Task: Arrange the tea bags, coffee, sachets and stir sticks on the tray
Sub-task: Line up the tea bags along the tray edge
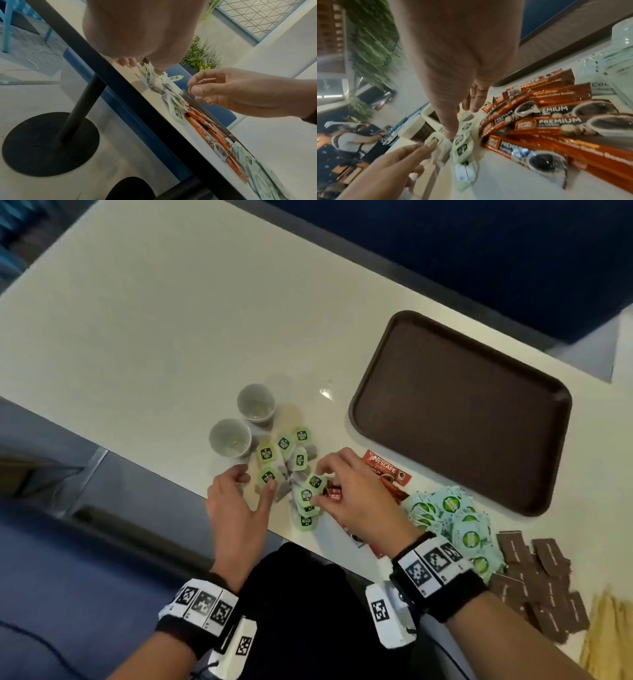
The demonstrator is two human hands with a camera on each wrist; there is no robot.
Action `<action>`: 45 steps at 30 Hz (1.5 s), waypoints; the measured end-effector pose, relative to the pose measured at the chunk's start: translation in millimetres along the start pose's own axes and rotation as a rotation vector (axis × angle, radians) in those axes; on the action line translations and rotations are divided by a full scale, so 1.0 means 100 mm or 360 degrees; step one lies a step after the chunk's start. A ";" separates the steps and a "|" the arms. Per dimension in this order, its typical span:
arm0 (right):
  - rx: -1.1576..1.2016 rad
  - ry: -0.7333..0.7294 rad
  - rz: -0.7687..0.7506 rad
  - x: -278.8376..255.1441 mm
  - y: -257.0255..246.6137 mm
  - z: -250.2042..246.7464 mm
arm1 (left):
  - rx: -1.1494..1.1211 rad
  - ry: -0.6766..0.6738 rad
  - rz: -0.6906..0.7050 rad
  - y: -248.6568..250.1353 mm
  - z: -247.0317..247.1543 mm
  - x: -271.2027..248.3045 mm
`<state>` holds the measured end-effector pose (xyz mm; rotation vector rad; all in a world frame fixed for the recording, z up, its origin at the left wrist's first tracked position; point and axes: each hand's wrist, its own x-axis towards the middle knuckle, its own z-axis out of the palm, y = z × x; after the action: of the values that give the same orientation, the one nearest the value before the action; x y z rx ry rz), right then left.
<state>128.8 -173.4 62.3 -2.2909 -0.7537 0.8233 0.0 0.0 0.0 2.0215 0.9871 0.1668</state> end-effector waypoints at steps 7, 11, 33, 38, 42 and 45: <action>0.0115 0.0292 0.0375 -0.19 0.00 0.34 | -0.0051 0.0014 -0.0001 -0.05 0.02 0.00; 0.0375 0.0400 0.0635 -0.29 -0.01 0.51 | -0.0054 0.0030 0.0010 -0.02 0.04 0.01; 0.0674 0.0586 0.0747 -0.17 -0.14 0.76 | -0.0341 -0.0168 0.0248 -0.05 0.09 -0.06; 0.0723 0.0699 0.0741 -0.09 -0.22 0.76 | -0.0334 -0.0213 0.0318 -0.04 0.08 -0.05; 0.0748 0.0760 0.0714 -0.07 -0.25 0.80 | -0.0275 -0.0218 0.0369 -0.07 0.08 -0.03; 0.0728 0.0807 0.0660 -0.08 -0.27 0.77 | -0.0235 -0.0222 0.0400 -0.10 0.08 -0.03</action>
<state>61.6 -135.4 33.9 -2.1103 0.1324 0.4769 -4.4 -3.5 -11.7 1.9858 0.6148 0.2234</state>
